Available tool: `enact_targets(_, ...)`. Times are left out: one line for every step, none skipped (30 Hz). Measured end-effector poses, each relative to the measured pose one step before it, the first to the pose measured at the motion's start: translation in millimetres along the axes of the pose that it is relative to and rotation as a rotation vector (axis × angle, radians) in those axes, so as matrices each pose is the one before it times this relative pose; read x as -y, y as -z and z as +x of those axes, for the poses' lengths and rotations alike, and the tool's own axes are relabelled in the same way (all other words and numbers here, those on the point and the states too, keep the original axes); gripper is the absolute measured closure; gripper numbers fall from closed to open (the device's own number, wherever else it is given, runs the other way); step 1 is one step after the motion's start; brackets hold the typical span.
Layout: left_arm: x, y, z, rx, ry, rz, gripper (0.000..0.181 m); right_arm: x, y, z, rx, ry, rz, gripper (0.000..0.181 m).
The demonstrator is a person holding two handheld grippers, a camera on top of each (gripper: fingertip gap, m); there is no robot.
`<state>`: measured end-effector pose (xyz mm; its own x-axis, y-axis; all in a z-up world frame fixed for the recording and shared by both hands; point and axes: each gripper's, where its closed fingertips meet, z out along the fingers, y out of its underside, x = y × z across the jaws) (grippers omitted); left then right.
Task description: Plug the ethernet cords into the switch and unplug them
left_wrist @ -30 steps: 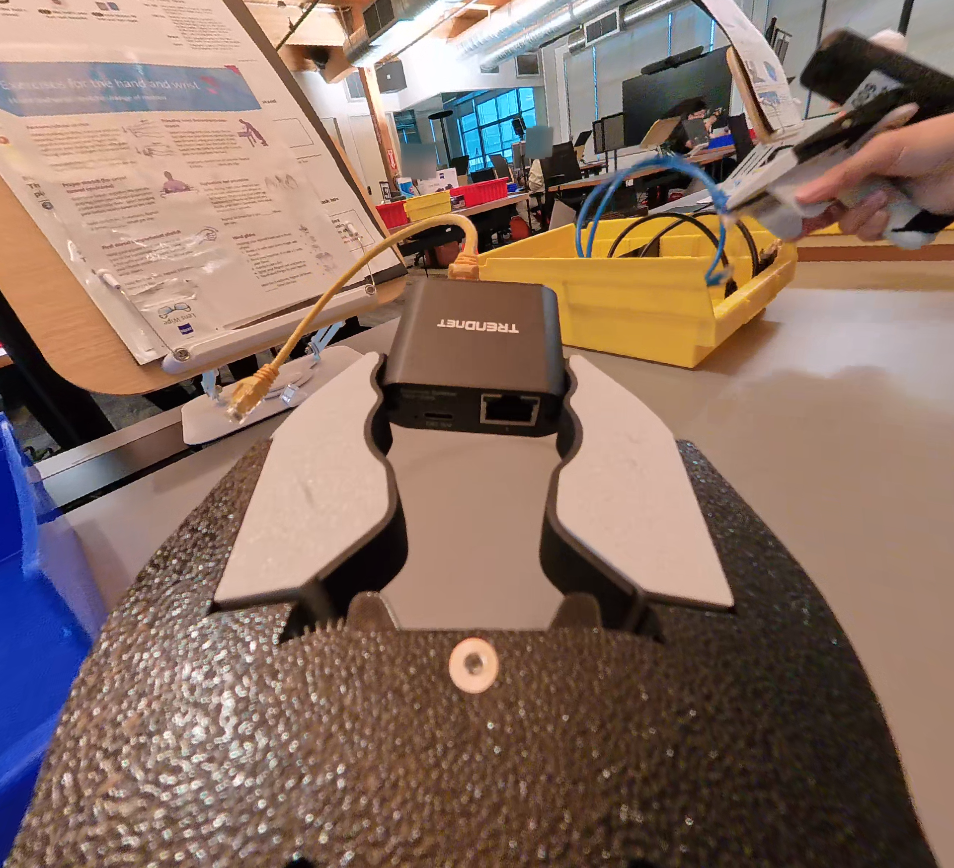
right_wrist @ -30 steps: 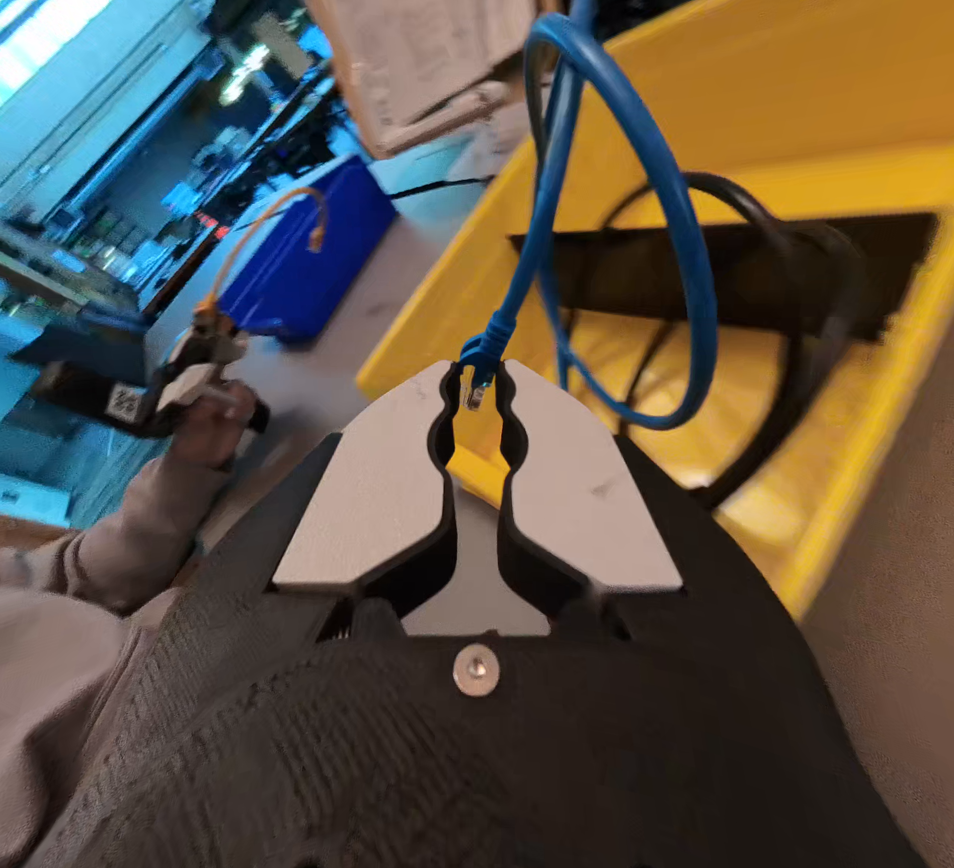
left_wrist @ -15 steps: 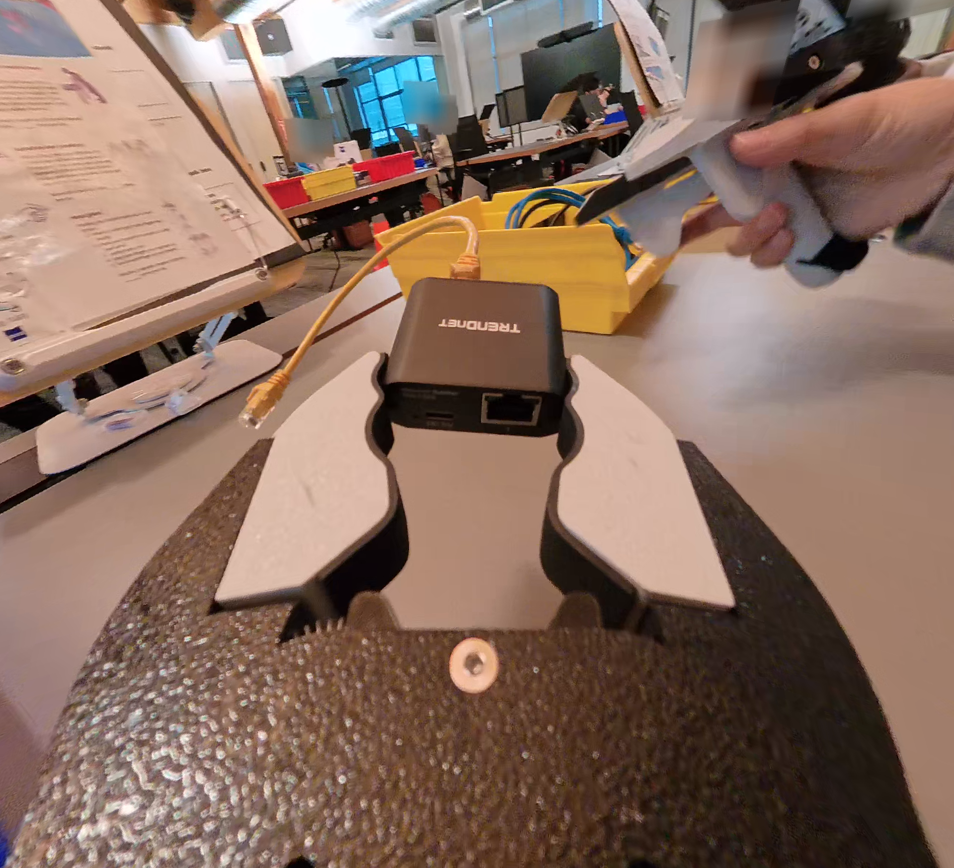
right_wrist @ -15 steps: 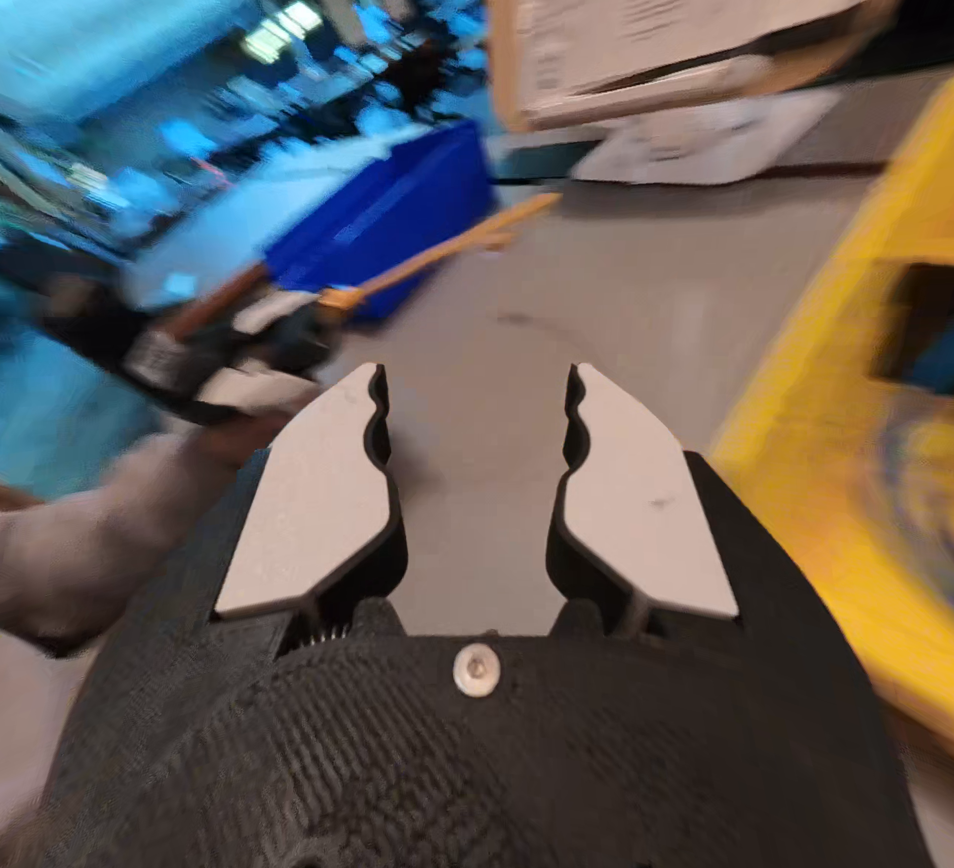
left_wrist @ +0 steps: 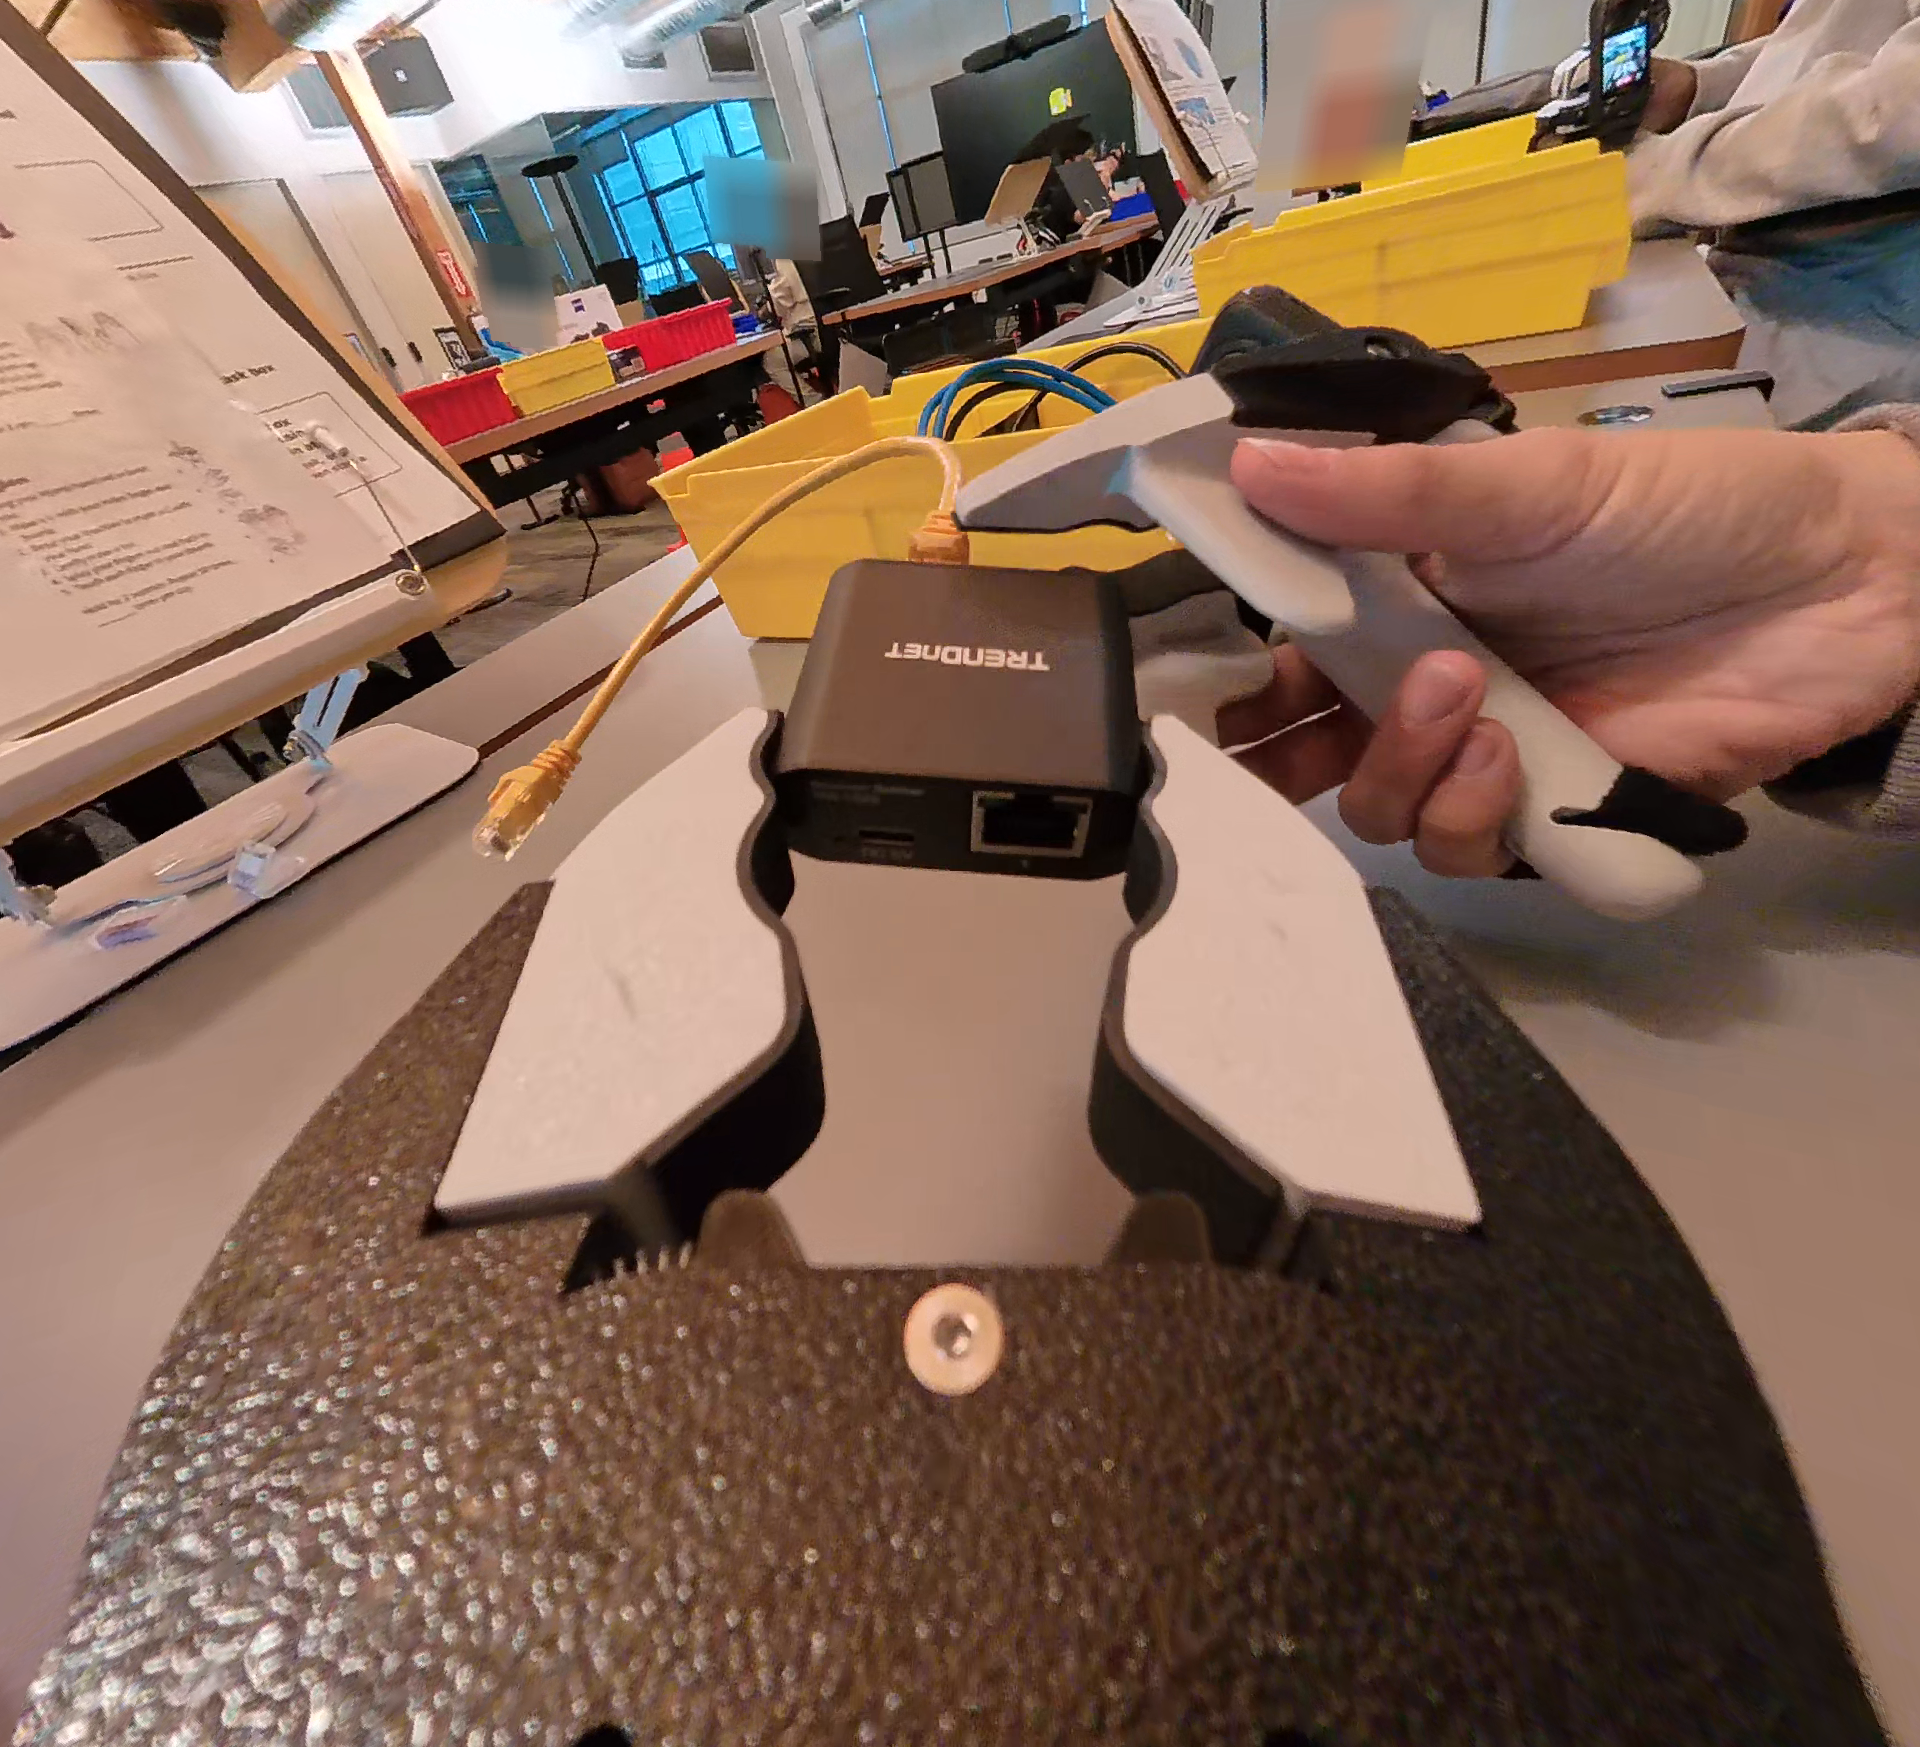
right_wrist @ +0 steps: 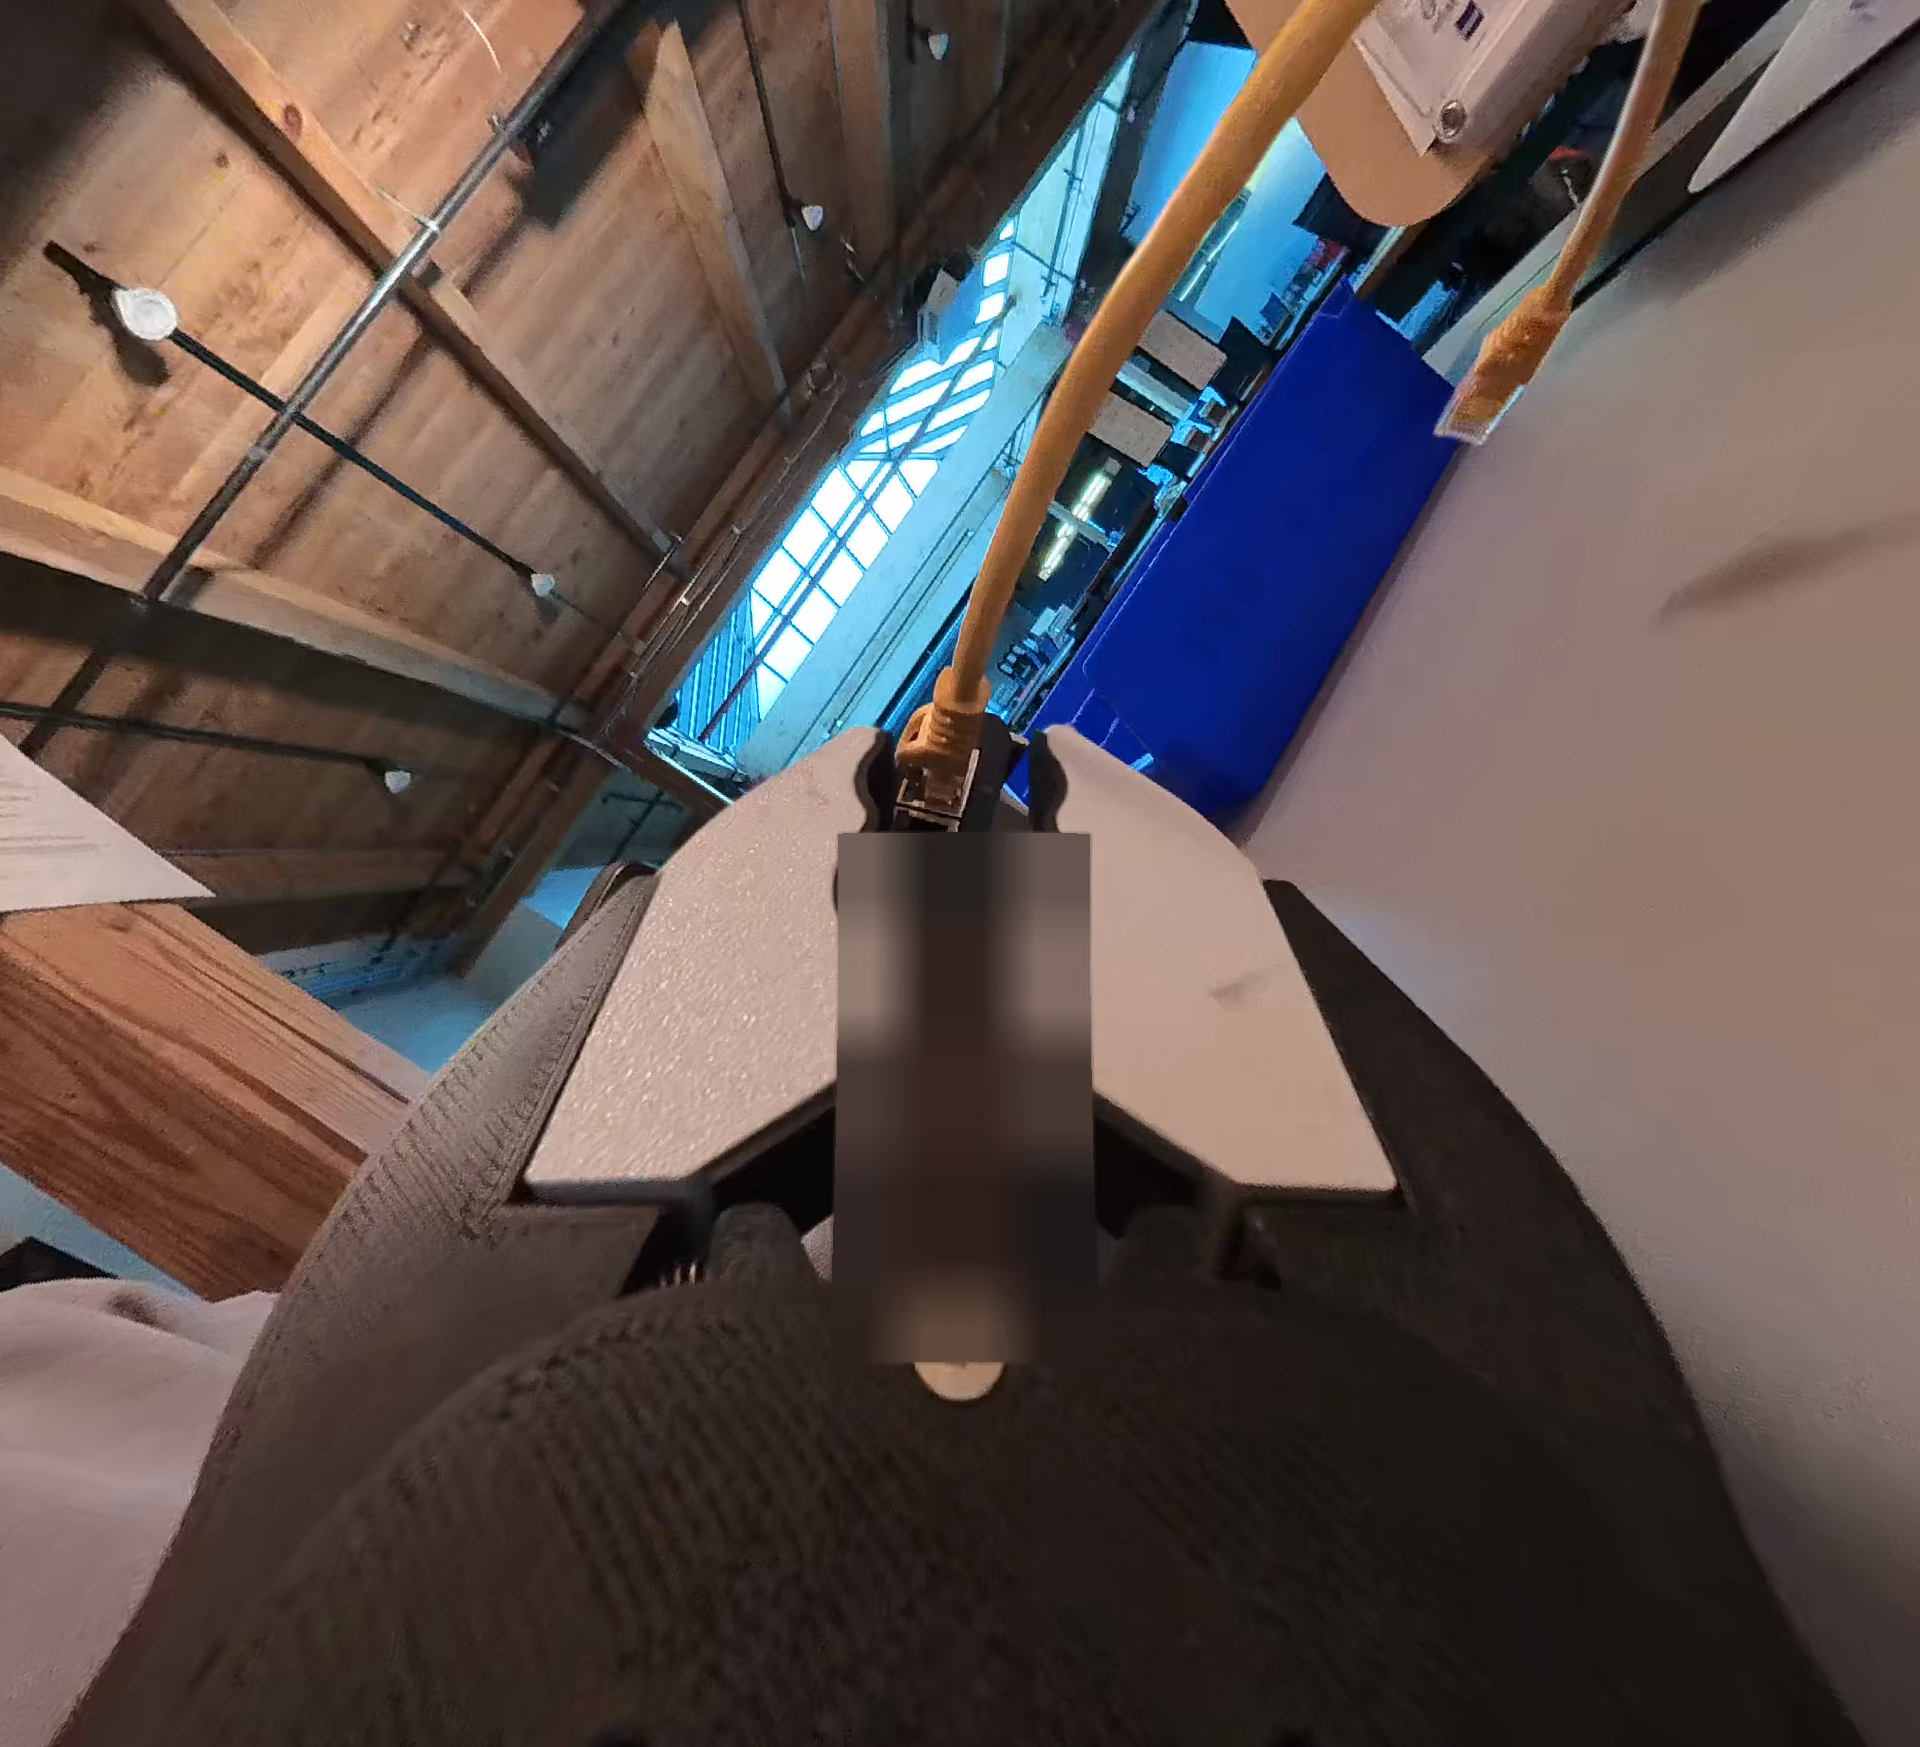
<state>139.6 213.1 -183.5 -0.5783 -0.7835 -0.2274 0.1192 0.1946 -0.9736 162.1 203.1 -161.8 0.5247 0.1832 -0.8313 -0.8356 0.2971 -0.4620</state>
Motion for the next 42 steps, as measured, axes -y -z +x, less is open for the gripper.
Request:
enact_targets(-0.46, -0.48, 0.89, -0.0009, -0.0086, -0.0062, 0.12, -0.28, -0.07, -0.11, 0.0002, -0.0056, 0.0003, 0.159)
enact_targets(-0.22, -0.53, 0.84, 0.0008, -0.0093, -0.0041, 0.12, -1.63, -0.47, 0.05, -0.0002, -0.0025, -0.0082, 0.159)
enact_targets(-0.23, -0.5, 0.52, 0.0027, -0.0073, -0.0039, 0.12, -2.3, -0.76, 0.75, -0.0049, -0.0016, -0.0125, 0.158)
enact_targets(-0.29, -0.5, 0.78, -0.001, -0.0054, -0.0037, 0.12, -1.44, -0.65, 0.08, -0.0012, -0.0024, -0.0056, 0.158)
enact_targets(-0.18, -0.5, 0.72, -0.0011, -0.0025, -0.0023, 0.12, -0.37, -0.53, -1.19, 0.0079, -0.0004, 0.0024, 0.158)
enact_targets(0.17, -0.21, 0.06, 0.0031, -0.0038, 0.0005, 0.12, 0.43, -0.21, -0.83, 0.0039, 0.0004, 0.0068, 0.161)
enact_targets(-0.65, -0.37, 0.11, 0.0013, -0.0039, -0.0056, 0.12, 1.13, 0.35, -0.01, -0.0043, 0.0056, 0.0125, 0.164)
enact_targets(-0.8, -0.25, -0.06, 0.0021, -0.006, -0.0062, 0.12, 0.65, 0.17, 0.36, -0.0065, 0.0031, 0.0078, 0.166)
enact_targets(-0.45, 0.04, -0.18, 0.0033, -0.0046, -0.0024, 0.12, -0.41, -0.11, 0.73, -0.0045, -0.0026, -0.0004, 0.166)
enact_targets(-0.26, -0.09, -0.08, 0.002, -0.0022, -0.002, 0.12, -0.07, 0.18, 0.45, -0.0006, -0.0087, 0.001, 0.166)
enact_targets(-0.36, -0.29, -0.11, 0.0023, -0.0027, -0.003, 0.12, 0.12, 0.15, 0.49, -0.0014, -0.0103, 0.0041, 0.166)
enact_targets(-0.34, -0.17, -0.26, 0.0053, -0.0071, -0.0033, 0.12, 0.07, 0.07, 0.48, -0.0004, -0.009, 0.0039, 0.166)
enact_targets(-0.5, -0.24, -0.27, 0.0055, -0.0084, -0.005, 0.12, 0.02, 0.11, 0.69, -0.0033, -0.0067, 0.0046, 0.166)
enact_targets(-0.18, -0.17, 0.07, 0.002, -0.006, -0.0035, 0.12, 0.0, 0.12, 0.52, -0.0034, -0.0021, 0.0048, 0.166)
enact_targets(0.06, 0.11, 0.04, 0.0003, -0.0015, 0.0001, 0.12, -0.11, 0.26, -0.14, -0.0002, 0.0006, 0.0021, 0.167)
enact_targets(0.24, 0.01, -0.09, 0.0017, -0.0008, 0.0015, 0.12, -0.1, -0.14, -0.3, 0.0011, -0.0004, 0.0015, 0.167)
enact_targets(0.03, -0.1, 0.01, 0.0008, -0.0006, -0.0002, 0.12, -0.07, 0.05, -0.14, -0.0009, -0.0018, 0.0021, 0.167)
enact_targets(0.04, -0.05, 0.06, 0.0009, -0.0016, -0.0005, 0.12, -0.04, 0.13, 0.09, -0.0022, 0.0017, 0.0015, 0.167)
enact_targets(0.05, 0.03, 0.05, 0.0016, -0.0034, -0.0001, 0.12, -0.1, 0.13, -0.03, -0.0014, 0.0033, 0.0014, 0.167)
enact_targets(-0.16, -0.18, 0.16, -0.0003, -0.0013, -0.0011, 0.12, -0.15, 0.21, 0.01, -0.0009, 0.0034, -0.0004, 0.167)
enact_targets(-0.25, -0.08, 0.19, -0.0014, 0.0006, -0.002, 0.12, -0.24, 0.25, 0.36, -0.0037, 0.0056, -0.0017, 0.167)
enact_targets(-0.29, -0.13, 0.08, 0.0001, -0.0011, -0.0011, 0.12, -0.15, 0.19, 0.43, -0.0058, 0.0094, 0.0003, 0.167)
enact_targets(-0.16, -0.07, 0.1, 0.0002, -0.0001, 0.0, 0.12, -0.18, 0.03, 0.19, -0.0038, 0.0049, 0.0009, 0.167)
enact_targets(-0.17, -0.06, 0.16, -0.001, 0.0006, -0.0005, 0.12, -0.21, 0.14, 0.09, -0.002, 0.0036, -0.001, 0.167)
enact_targets(0.2, 0.02, 0.22, -0.0019, -0.0001, 0.0017, 0.12, -0.43, 0.27, -0.23, 0.0018, 0.0099, -0.0047, 0.168)
enact_targets(0.2, 0.08, 0.21, -0.0002, -0.002, 0.0008, 0.12, -0.37, 0.31, -0.47, 0.0034, 0.0097, -0.0069, 0.168)
enact_targets(-0.35, -0.33, 0.2, 0.0024, -0.004, -0.0026, 0.12, -0.28, 0.35, 0.26, -0.0026, 0.0045, -0.0074, 0.168)
enact_targets(-0.22, -0.38, 0.27, 0.0006, -0.0021, -0.0008, 0.12, -0.26, 0.34, 0.12, -0.0048, 0.0164, -0.0064, 0.168)
enact_targets(-0.06, -0.29, 0.29, -0.0003, 0.0001, 0.0004, 0.12, -0.49, 0.4, -0.19, -0.0032, 0.0304, -0.0102, 0.168)
enact_targets(-0.57, -0.34, 0.07, 0.0005, 0.0003, -0.0025, 0.12, -0.23, 0.22, 0.8, -0.0116, 0.0351, -0.0033, 0.168)
enact_targets(0.05, -0.13, -0.03, 0.0006, 0.0015, 0.003, 0.12, -0.28, -0.04, -0.01, 0.0015, 0.0337, -0.0031, 0.168)
enact_targets(-0.35, -0.22, 0.05, -0.0022, 0.0041, 0.0001, 0.12, -0.33, 0.0, 0.17, 0.0082, 0.0303, -0.003, 0.168)
enact_targets(-0.77, -0.24, -0.03, -0.002, 0.0025, -0.0034, 0.12, -0.14, 0.11, 0.68, -0.001, 0.0136, 0.0, 0.168)
enact_targets(0.89, 0.14, -0.31, 0.0023, -0.0002, 0.0063, 0.12, 0.38, -0.41, -1.07, 0.0128, 0.0061, 0.0033, 0.168)
enact_targets(-0.17, -0.14, -0.51, 0.0031, -0.0005, -0.0029, 0.12, 0.31, -0.52, -0.12, 0.0024, 0.0151, 0.004, 0.168)
enact_targets(-0.08, 0.03, -0.47, 0.0029, 0.0017, -0.0001, 0.12, 0.34, -0.76, -0.09, -0.0002, 0.0218, -0.0015, 0.168)
enact_targets(0.66, 0.17, -0.8, 0.0064, -0.001, 0.005, 0.12, 0.39, -0.84, -0.9, 0.0127, 0.01, -0.0043, 0.168)
enact_targets(-0.91, -0.44, -0.73, 0.0086, -0.0027, -0.0073, 0.12, 0.52, -0.8, 0.72, -0.0012, 0.0032, 0.0011, 0.168)
enact_targets(0.05, -0.07, -0.74, 0.0087, -0.0047, 0.0017, 0.12, 0.42, -0.74, -0.02, 0.0025, 0.0057, 0.0024, 0.168)
enact_targets(-0.73, -0.06, -0.66, 0.0089, -0.0034, -0.0053, 0.12, -0.22, -0.53, 0.45, 0.0034, 0.0115, -0.0081, 0.168)
enact_targets(-1.57, -0.74, -0.79, 0.0124, -0.0064, -0.0114, 0.12, 0.4, -0.31, 0.84, -0.0136, 0.0205, -0.0009, 0.168)
enact_targets(1.13, 0.01, -0.64, 0.0148, -0.014, 0.0076, 0.12, 1.1, -0.45, -1.86, 0.009, 0.0146, -0.0013, 0.168)
